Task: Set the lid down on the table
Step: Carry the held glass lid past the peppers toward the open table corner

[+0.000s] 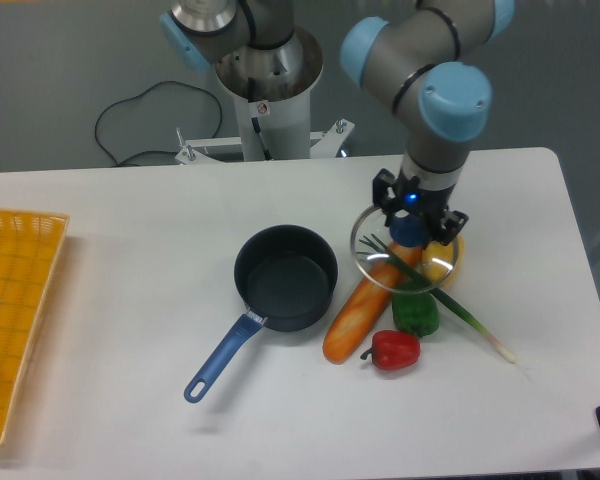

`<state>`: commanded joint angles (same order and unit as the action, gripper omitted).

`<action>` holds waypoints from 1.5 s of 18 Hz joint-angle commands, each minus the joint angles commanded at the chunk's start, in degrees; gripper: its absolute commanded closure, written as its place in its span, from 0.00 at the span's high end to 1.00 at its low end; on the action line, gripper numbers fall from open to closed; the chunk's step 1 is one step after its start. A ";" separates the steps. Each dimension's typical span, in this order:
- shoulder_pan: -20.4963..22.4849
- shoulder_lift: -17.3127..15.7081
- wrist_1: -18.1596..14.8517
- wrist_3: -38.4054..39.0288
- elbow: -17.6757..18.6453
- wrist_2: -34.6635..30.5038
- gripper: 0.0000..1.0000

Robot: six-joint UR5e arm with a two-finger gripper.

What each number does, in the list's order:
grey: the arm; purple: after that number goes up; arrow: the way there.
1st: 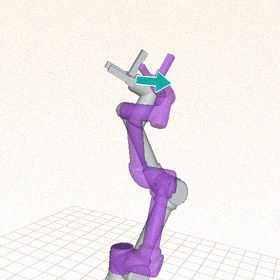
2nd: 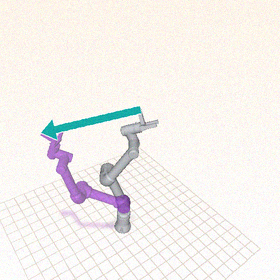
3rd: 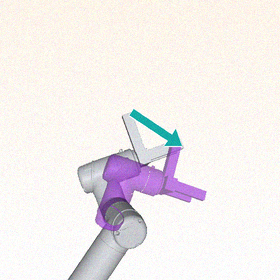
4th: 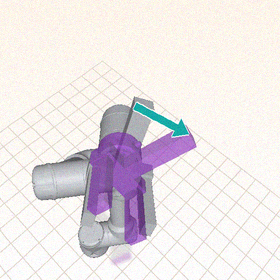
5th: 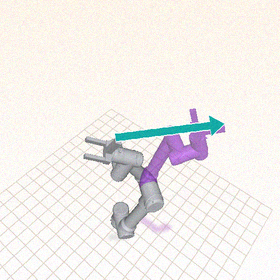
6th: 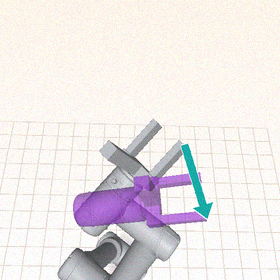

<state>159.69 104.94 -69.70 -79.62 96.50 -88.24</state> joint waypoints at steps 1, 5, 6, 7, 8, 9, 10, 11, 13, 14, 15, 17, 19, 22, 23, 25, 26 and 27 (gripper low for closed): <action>0.79 0.09 0.00 -1.40 0.00 0.00 0.48; 5.09 0.70 0.18 -7.90 -0.09 0.00 0.48; 5.89 1.05 0.18 -9.40 -0.17 0.00 0.48; 6.59 1.41 0.26 -10.46 -0.35 0.00 0.48; 7.38 1.93 0.35 -11.60 -0.70 0.00 0.48; 7.91 2.37 0.35 -12.48 -1.05 0.00 0.48; 8.61 2.81 0.35 -13.45 -1.32 0.00 0.48; 9.06 3.43 0.44 -14.33 -1.67 0.00 0.48; 10.20 4.48 0.44 -16.08 -2.72 0.00 0.48; 10.99 5.01 0.44 -16.88 -3.16 0.00 0.48; 11.52 5.45 0.44 -17.76 -3.51 0.00 0.48; 12.57 6.42 0.44 -19.69 -4.39 0.00 0.48; 13.45 7.64 1.49 -21.45 -4.83 0.00 0.48; 14.94 9.32 4.48 -23.56 -4.83 0.00 0.48; 15.64 9.84 4.75 -24.61 -4.92 0.09 0.48; 16.44 10.81 4.84 -26.46 -5.62 0.09 0.48; 17.14 11.25 4.84 -26.99 -5.89 0.09 0.48; 17.23 11.43 4.84 -27.43 -6.06 0.09 0.48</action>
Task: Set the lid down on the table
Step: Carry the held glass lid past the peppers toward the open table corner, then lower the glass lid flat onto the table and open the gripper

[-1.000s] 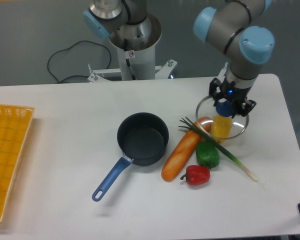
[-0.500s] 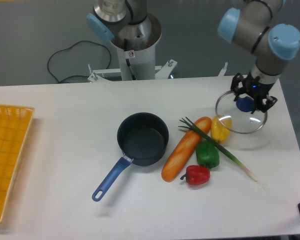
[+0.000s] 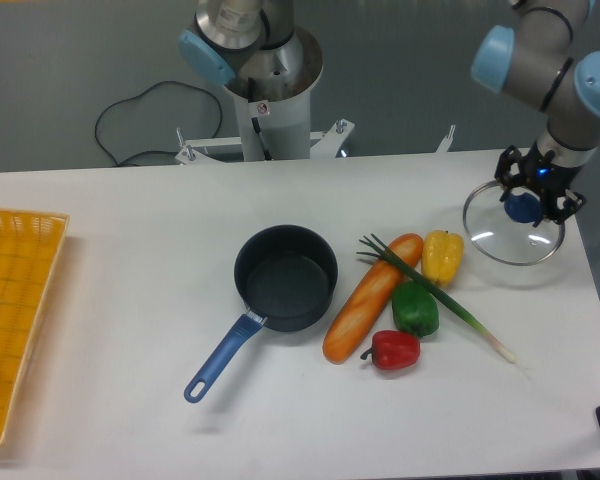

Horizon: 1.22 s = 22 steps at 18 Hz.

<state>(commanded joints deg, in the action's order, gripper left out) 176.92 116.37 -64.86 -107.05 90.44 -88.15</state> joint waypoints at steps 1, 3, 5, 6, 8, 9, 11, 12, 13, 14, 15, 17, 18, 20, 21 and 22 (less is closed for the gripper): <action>0.26 0.26 0.09 -0.18 0.00 0.00 0.48; 0.35 0.44 0.18 -0.27 0.00 0.00 0.48; 0.35 0.53 0.44 -0.27 0.09 0.00 0.48; 0.35 0.62 0.53 -0.27 0.17 0.00 0.48; 0.27 1.05 1.40 -0.27 0.44 0.00 0.48; 0.18 1.06 1.93 -0.09 0.70 0.00 0.48; -0.17 1.50 2.20 0.26 0.79 0.00 0.48; -0.26 1.67 2.20 0.26 0.79 0.00 0.48; -0.35 1.76 2.20 0.35 0.88 0.09 0.48; -0.52 1.76 2.20 0.35 0.88 0.09 0.48; -0.61 1.76 2.20 0.43 1.05 0.09 0.48; -0.70 1.93 2.37 0.44 1.23 0.18 0.48; -0.70 2.02 2.55 0.44 1.23 0.18 0.48; -1.14 2.20 2.72 0.52 1.23 0.18 0.48; -1.23 2.29 2.90 0.52 1.23 0.18 0.48; -1.32 2.46 2.90 0.61 1.32 0.18 0.48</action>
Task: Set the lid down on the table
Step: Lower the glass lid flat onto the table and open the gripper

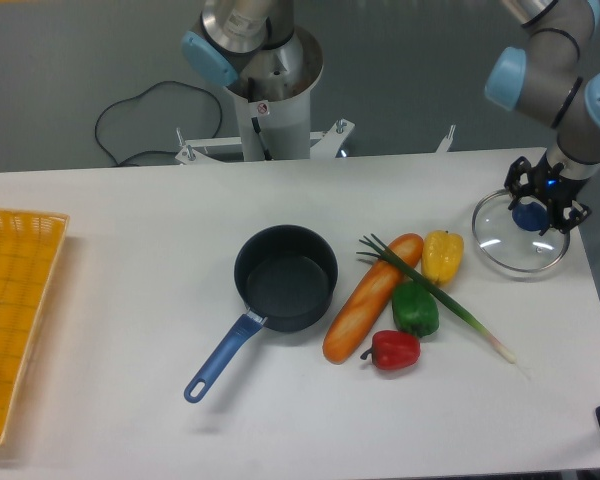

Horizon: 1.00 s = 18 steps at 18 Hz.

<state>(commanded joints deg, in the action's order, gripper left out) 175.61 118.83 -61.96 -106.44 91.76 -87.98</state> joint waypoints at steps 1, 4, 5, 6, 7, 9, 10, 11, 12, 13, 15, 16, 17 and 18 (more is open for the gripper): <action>-0.26 0.09 0.17 0.00 0.00 0.00 0.48; -0.35 0.09 0.70 0.70 0.44 0.00 0.48; -0.61 0.09 0.88 0.88 0.53 0.00 0.48; -0.70 0.18 0.88 0.97 0.53 0.00 0.48; -0.79 0.26 0.88 0.97 0.53 0.00 0.48; -0.79 0.27 0.97 0.97 0.53 0.00 0.48; -0.79 0.27 1.14 1.05 0.53 0.00 0.48; -0.79 0.44 1.14 0.97 0.53 0.00 0.49; -0.79 0.44 1.14 1.05 0.62 0.00 0.48; -0.79 0.44 1.23 1.06 0.62 0.00 0.49; -0.79 0.44 1.23 1.06 0.62 0.00 0.49; -0.79 0.44 1.23 1.06 0.62 0.00 0.49; -0.79 0.53 1.32 0.97 0.70 0.00 0.49; -0.79 0.53 1.41 0.97 0.79 0.00 0.49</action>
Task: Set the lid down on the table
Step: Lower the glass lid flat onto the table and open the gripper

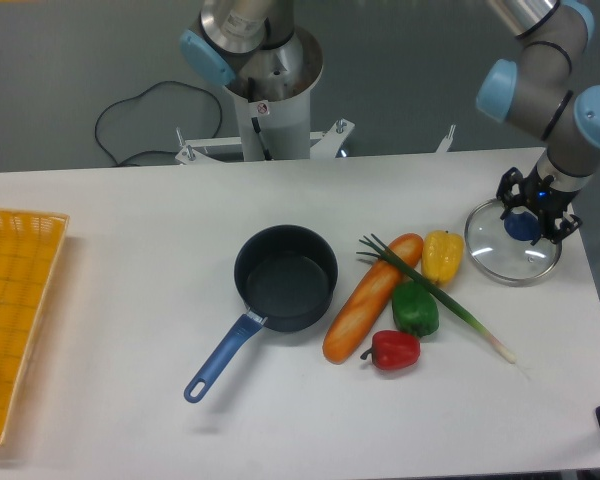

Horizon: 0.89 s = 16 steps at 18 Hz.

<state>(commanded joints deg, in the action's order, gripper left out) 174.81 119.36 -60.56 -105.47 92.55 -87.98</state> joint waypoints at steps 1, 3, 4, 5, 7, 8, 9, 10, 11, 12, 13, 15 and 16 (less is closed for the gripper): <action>0.00 0.00 0.17 0.00 0.00 0.00 0.49; 0.00 0.00 0.35 0.00 0.09 0.00 0.49; 0.00 0.00 0.35 0.00 0.09 0.00 0.49; 0.00 0.00 0.35 0.00 0.09 -0.09 0.49; -0.09 0.00 0.44 0.00 0.09 -0.09 0.49; -0.09 0.00 0.44 0.00 0.09 -0.09 0.49; -0.09 0.00 0.44 0.00 0.09 -0.09 0.49; -0.09 0.00 0.44 0.00 0.09 -0.09 0.49; -0.09 0.00 0.44 0.00 0.09 -0.17 0.49; -0.17 0.00 0.53 0.00 0.09 -0.18 0.49; -0.44 0.09 0.62 0.00 0.09 -0.26 0.49; -0.70 0.18 1.14 0.09 0.09 -0.44 0.49; -0.70 0.18 1.14 0.09 0.09 -0.35 0.49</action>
<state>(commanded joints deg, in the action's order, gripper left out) 174.11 119.53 -59.41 -105.38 92.64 -88.33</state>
